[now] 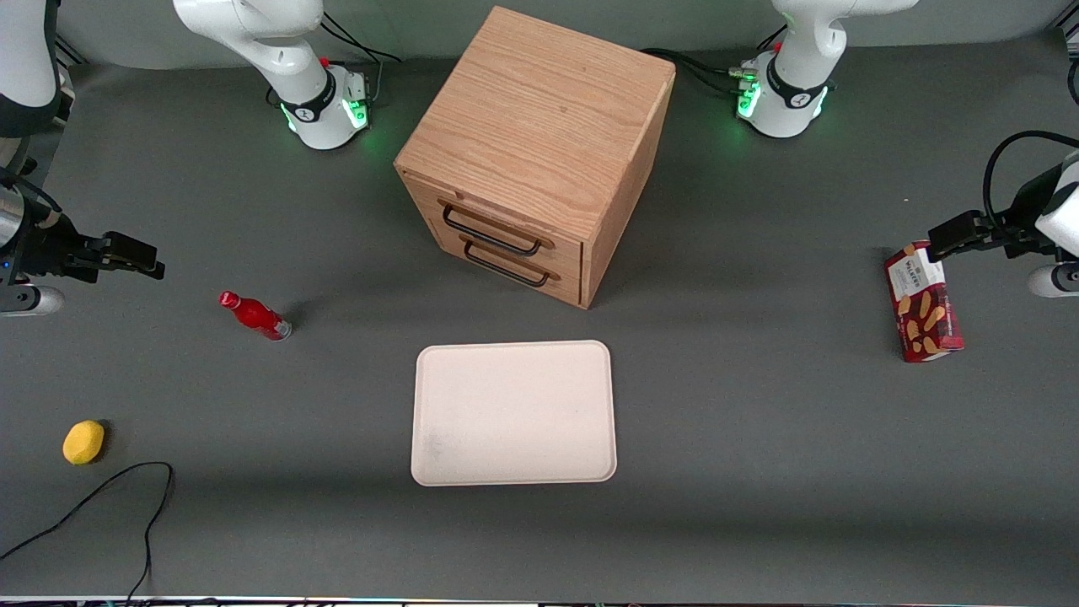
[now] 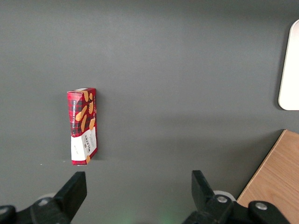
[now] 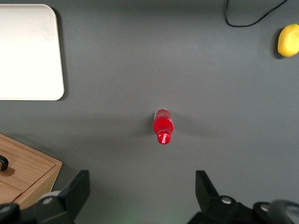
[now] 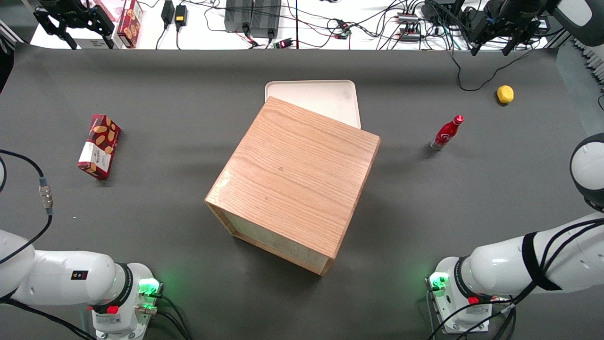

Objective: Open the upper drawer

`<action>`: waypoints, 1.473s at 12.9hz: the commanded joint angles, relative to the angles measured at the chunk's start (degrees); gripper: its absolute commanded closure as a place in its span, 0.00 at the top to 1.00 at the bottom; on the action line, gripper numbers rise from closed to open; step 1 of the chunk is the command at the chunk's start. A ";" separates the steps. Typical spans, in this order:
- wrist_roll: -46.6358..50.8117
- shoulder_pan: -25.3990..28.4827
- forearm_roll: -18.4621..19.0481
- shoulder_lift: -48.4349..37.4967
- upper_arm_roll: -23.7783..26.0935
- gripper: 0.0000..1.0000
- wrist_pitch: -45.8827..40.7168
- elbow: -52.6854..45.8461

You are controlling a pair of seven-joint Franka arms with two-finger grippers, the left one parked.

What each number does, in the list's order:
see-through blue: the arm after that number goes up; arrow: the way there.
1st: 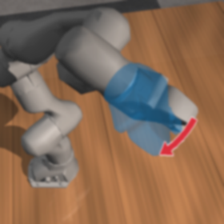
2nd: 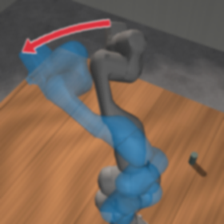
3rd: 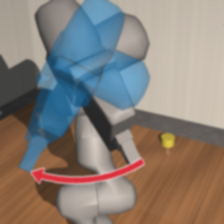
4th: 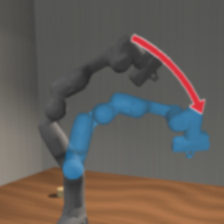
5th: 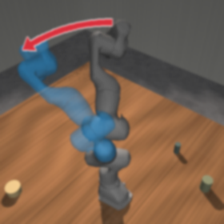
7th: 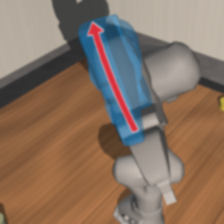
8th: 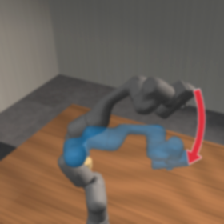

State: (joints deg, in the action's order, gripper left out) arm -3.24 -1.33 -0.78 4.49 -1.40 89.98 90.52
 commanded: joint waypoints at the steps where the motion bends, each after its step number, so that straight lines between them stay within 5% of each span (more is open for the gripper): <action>1: 1.57 -0.26 1.14 -0.28 0.61 1.00 -0.77 -0.78; 12: 0.69 0.71 -1.58 0.87 1.14 1.00 -0.77 -1.66; 19: 0.78 8.96 -2.03 5.42 1.49 1.00 -0.69 -6.31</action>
State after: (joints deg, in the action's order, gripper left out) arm -3.07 5.60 -1.87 6.09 0.42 90.01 88.27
